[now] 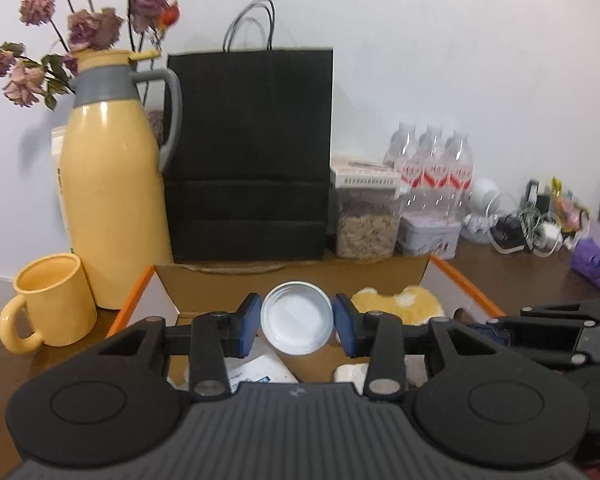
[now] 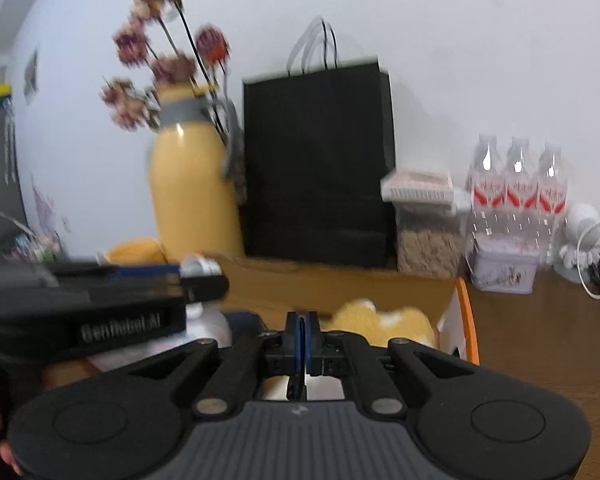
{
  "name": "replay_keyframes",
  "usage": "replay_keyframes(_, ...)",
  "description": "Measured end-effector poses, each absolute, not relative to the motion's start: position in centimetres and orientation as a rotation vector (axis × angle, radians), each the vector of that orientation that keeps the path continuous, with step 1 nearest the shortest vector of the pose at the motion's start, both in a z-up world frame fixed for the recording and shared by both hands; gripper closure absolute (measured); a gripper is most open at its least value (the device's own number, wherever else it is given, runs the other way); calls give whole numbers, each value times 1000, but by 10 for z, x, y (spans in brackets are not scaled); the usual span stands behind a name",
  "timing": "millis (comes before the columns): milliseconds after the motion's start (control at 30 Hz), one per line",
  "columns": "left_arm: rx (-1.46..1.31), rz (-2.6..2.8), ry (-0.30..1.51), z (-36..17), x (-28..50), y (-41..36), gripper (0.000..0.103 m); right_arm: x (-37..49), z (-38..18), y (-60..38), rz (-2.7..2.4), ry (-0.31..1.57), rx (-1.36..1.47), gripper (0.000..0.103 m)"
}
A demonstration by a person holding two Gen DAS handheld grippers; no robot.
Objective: Organize objects
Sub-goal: 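Carry the cap and lid into the cardboard box and release both, then move back and grasp the white ridged cap with the right gripper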
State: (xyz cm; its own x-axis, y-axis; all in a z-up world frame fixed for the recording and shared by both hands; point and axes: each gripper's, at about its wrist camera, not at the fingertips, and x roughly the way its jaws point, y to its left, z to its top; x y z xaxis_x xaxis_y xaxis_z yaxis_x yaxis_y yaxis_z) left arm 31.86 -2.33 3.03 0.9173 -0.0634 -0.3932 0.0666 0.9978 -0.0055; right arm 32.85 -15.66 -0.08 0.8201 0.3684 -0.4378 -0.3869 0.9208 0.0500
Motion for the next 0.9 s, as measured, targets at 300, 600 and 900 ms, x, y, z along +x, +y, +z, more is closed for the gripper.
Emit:
replay_keyframes(300,-1,21,409,24,323,-12,0,336,-13,-165,283,498,-123,27)
replay_keyframes(600,-40,51,395,40,308,-3,0,319,7,-164,280,473,-119,0)
replay_keyframes(900,-21,35,384,56,253,4,0,262,22,-182,284,440,-108,0)
